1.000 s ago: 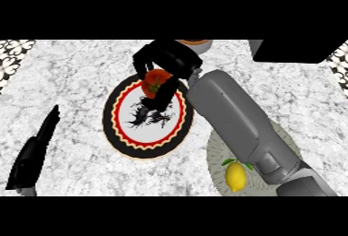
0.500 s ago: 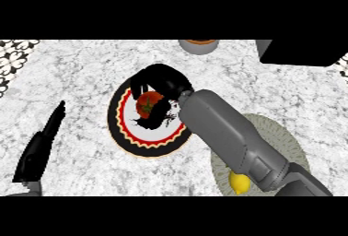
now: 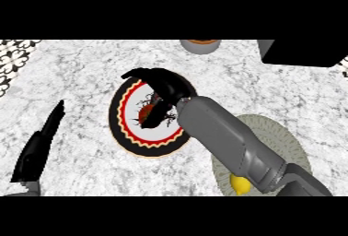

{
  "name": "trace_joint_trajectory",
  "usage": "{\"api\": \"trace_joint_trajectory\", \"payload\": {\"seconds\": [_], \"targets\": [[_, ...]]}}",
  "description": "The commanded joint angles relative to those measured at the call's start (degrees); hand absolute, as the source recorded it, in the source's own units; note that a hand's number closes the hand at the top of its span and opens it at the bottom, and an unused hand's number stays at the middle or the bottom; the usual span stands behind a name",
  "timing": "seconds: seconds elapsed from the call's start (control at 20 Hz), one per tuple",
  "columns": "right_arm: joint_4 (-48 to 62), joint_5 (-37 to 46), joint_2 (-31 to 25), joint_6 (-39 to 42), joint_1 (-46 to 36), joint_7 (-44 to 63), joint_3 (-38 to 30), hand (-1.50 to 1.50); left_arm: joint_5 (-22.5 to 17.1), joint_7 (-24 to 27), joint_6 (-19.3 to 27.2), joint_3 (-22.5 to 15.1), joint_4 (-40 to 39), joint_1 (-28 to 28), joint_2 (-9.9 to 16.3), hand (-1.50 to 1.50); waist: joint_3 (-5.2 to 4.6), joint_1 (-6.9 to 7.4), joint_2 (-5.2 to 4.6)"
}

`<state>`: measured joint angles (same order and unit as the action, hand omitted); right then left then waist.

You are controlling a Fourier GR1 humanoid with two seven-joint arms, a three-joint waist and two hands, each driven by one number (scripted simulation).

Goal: Pick the tomato from the placemat and place it in the plate

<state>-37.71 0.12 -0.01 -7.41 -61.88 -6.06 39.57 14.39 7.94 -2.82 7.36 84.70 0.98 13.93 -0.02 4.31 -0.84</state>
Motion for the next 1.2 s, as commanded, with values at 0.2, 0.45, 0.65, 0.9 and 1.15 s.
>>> {"api": "trace_joint_trajectory", "payload": {"seconds": [0.2, 0.45, 0.65, 0.9, 1.15], "targets": [[4.3, -9.8, 0.0, -6.0, -2.3, -5.0, -11.1, -1.5, -0.9, -3.4, -0.7, 1.4, 1.4, -0.9, 0.8, 0.0, 0.04, -1.84, 0.15], [10.8, -15.3, -3.8, 1.0, -4.2, -9.7, -20.7, -1.5, 0.0, -2.5, 0.1, 1.3, 2.7, 0.4, 0.9, 0.0, 0.08, -1.93, -0.03], [16.4, -18.0, -6.1, 7.4, -3.0, -18.2, -25.2, -1.5, 1.3, -1.8, 1.2, -1.0, 3.3, 2.1, -1.8, 0.0, 0.09, -1.25, -0.39], [21.2, -17.9, -14.1, 17.2, -2.9, -26.0, -27.5, -1.5, 0.2, -1.9, 0.2, 0.6, 4.6, 2.3, -0.4, 0.0, 0.12, -0.92, -0.53], [26.9, -14.7, -15.7, 18.9, -4.5, -30.6, -26.8, -1.5, -0.3, -1.7, -0.4, 0.1, 3.4, -0.5, -0.9, 0.0, 0.11, -0.19, -0.92]]}}
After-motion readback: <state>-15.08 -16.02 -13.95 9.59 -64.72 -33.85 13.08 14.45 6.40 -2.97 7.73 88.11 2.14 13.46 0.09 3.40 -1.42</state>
